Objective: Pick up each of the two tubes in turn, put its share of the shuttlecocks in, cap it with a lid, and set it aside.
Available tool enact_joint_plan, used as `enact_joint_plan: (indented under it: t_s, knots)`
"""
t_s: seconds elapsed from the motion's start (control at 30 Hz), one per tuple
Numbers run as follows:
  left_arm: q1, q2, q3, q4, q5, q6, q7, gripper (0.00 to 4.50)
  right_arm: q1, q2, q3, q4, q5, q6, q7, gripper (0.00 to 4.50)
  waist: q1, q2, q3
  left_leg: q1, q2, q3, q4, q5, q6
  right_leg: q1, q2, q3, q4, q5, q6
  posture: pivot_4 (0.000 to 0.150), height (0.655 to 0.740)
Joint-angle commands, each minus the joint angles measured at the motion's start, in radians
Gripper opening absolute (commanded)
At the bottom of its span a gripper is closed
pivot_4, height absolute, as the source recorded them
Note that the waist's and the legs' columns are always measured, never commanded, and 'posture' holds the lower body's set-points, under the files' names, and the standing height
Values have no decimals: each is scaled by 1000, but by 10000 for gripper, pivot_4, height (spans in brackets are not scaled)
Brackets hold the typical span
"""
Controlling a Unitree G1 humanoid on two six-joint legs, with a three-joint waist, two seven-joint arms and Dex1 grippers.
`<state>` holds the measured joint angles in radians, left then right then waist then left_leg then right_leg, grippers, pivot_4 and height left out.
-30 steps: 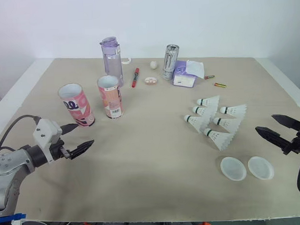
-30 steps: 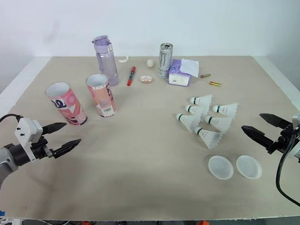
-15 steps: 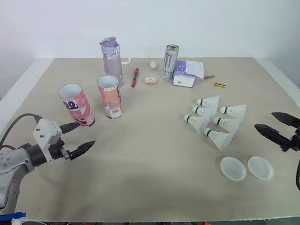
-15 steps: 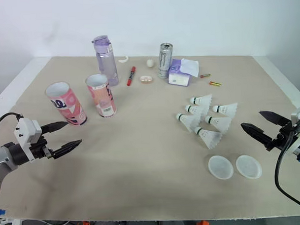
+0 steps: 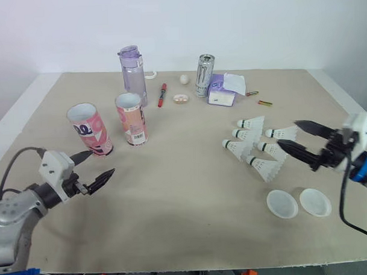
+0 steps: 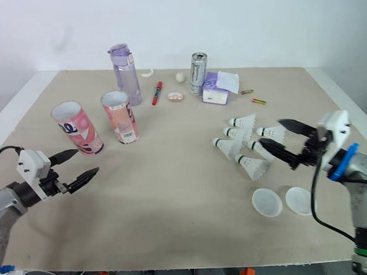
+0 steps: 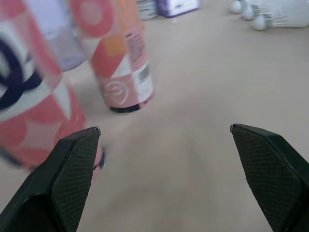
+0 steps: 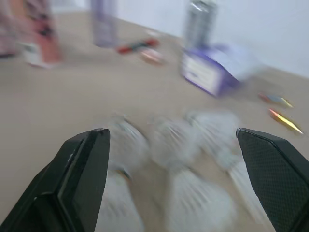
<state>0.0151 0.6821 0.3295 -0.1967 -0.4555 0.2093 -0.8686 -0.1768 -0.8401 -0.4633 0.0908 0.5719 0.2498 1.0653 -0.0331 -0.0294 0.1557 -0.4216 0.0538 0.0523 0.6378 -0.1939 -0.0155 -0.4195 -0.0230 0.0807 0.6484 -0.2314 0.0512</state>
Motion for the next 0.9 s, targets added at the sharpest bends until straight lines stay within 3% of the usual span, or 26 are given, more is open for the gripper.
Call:
enact_joint_plan:
  t_s: [0.03, 0.17, 0.37, 0.57, 0.9]
  knots:
    - [88, -107, 28, -140, 47, -8, 185, 45000, -174, 98, 200, -241, 71, 107, -54, 44896, -2, -1, 0, 0, 0, 0, 0, 0, 0, 0, 0, 0, 0, 0, 0, 1500, 7400]
    - [105, -201, 39, -188, 79, 41, 362, 45000, -309, 206, 386, -265, 72, 153, -4, 44896, -2, -1, 0, -1, 0, 0, 0, 0, 0, -1, 0, 0, 0, 0, 0, 1500, 7400]
    - [101, -311, 36, -170, 121, 51, 522, 45000, -434, 351, 577, -88, -41, 55, 95, 44896, -2, -2, 0, -1, 1, -1, 0, 0, 0, 0, 1, -1, 0, 1, 0, 1500, 7400]
    - [40, -305, 35, -81, 104, 39, 502, 45000, -499, 422, 632, 59, -114, -44, 150, 44896, -1, -4, 0, -2, 0, -1, 1, 0, 0, -1, 1, -1, 0, 3, -2, 1500, 7400]
    - [-122, -252, 15, 120, 46, 72, 389, 45000, -523, 452, 626, 109, -147, -85, 173, 44896, -1, -4, 0, -2, 1, -1, 1, 0, 0, -2, 2, -2, 2, 4, 0, 1500, 7400]
